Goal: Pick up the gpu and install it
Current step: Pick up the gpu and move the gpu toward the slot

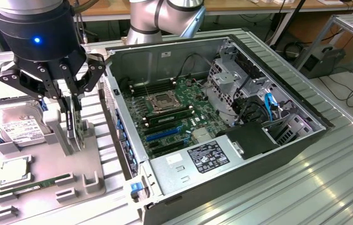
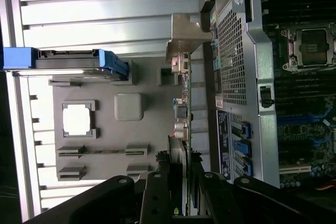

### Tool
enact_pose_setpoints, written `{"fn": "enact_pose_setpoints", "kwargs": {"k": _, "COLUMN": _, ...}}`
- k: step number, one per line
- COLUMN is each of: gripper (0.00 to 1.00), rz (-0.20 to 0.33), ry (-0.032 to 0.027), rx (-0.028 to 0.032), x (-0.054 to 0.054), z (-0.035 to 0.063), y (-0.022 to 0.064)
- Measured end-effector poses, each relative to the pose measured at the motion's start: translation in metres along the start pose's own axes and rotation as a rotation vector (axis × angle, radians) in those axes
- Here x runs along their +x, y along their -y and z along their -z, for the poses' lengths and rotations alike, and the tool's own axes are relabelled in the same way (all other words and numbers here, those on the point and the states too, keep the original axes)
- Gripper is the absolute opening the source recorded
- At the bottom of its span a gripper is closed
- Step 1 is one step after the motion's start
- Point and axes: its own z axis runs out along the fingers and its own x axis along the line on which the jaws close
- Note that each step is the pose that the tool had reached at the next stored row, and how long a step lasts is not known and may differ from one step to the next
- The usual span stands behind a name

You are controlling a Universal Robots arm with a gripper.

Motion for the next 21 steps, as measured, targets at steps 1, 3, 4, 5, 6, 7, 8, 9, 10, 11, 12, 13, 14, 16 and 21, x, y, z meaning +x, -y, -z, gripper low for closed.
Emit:
{"fn": "enact_pose_setpoints", "kwargs": {"k": 1, "gripper": 0.26, "rz": 0.0, "ry": 0.0, "rx": 0.0, "x": 0.0, "z": 0.0007, "y": 0.0}}
{"fn": "enact_pose_setpoints", "kwargs": {"k": 3, "gripper": 0.26, "rz": 0.0, "ry": 0.0, "rx": 0.0, "x": 0.0, "z": 0.0021, "y": -0.0001}}
{"fn": "enact_pose_setpoints", "kwargs": {"k": 4, "gripper": 0.26, "rz": 0.0, "ry": 0.0, "rx": 0.0, "x": 0.0, "z": 0.0028, "y": -0.0001}}
{"fn": "enact_pose_setpoints", "kwargs": {"k": 5, "gripper": 0.26, "rz": 0.0, "ry": 0.0, "rx": 0.0, "x": 0.0, "z": 0.0034, "y": -0.0001}}
{"fn": "enact_pose_setpoints", "kwargs": {"k": 6, "gripper": 0.26, "rz": 0.0, "ry": 0.0, "rx": -0.0001, "x": 0.0, "z": 0.0039, "y": -0.0001}}
{"fn": "enact_pose_setpoints", "kwargs": {"k": 7, "gripper": 0.26, "rz": 0.0, "ry": 0.0, "rx": 0.0, "x": 0.0, "z": 0.0045, "y": -0.0002}}
{"fn": "enact_pose_setpoints", "kwargs": {"k": 8, "gripper": 0.26, "rz": 0.0, "ry": 0.0, "rx": 0.0, "x": 0.0, "z": 0.005, "y": -0.0002}}
{"fn": "enact_pose_setpoints", "kwargs": {"k": 9, "gripper": 0.26, "rz": 0.0, "ry": 0.0, "rx": 0.0, "x": 0.0, "z": 0.0056, "y": -0.0002}}
{"fn": "enact_pose_setpoints", "kwargs": {"k": 10, "gripper": 0.26, "rz": 0.0, "ry": 0.0, "rx": 0.0, "x": 0.0, "z": 0.0063, "y": -0.0002}}
{"fn": "enact_pose_setpoints", "kwargs": {"k": 11, "gripper": 0.26, "rz": 0.0, "ry": 0.0, "rx": 0.0, "x": 0.0, "z": 0.0071, "y": -0.0002}}
{"fn": "enact_pose_setpoints", "kwargs": {"k": 12, "gripper": 0.26, "rz": 0.0, "ry": 0.0, "rx": 0.0, "x": 0.0, "z": 0.0079, "y": -0.0003}}
{"fn": "enact_pose_setpoints", "kwargs": {"k": 13, "gripper": 0.26, "rz": 0.0, "ry": 0.0, "rx": 0.0, "x": 0.0, "z": 0.0085, "y": -0.0003}}
{"fn": "enact_pose_setpoints", "kwargs": {"k": 14, "gripper": 0.26, "rz": 0.0, "ry": 0.0, "rx": 0.0, "x": 0.0, "z": 0.009, "y": -0.0003}}
{"fn": "enact_pose_setpoints", "kwargs": {"k": 16, "gripper": 0.26, "rz": 0.0, "ry": 0.0, "rx": -0.0001, "x": 0.0, "z": 0.0101, "y": -0.0004}}
{"fn": "enact_pose_setpoints", "kwargs": {"k": 21, "gripper": 0.26, "rz": 0.0, "ry": 0.0, "rx": 0.0, "x": 0.0, "z": 0.0132, "y": -0.0005}}
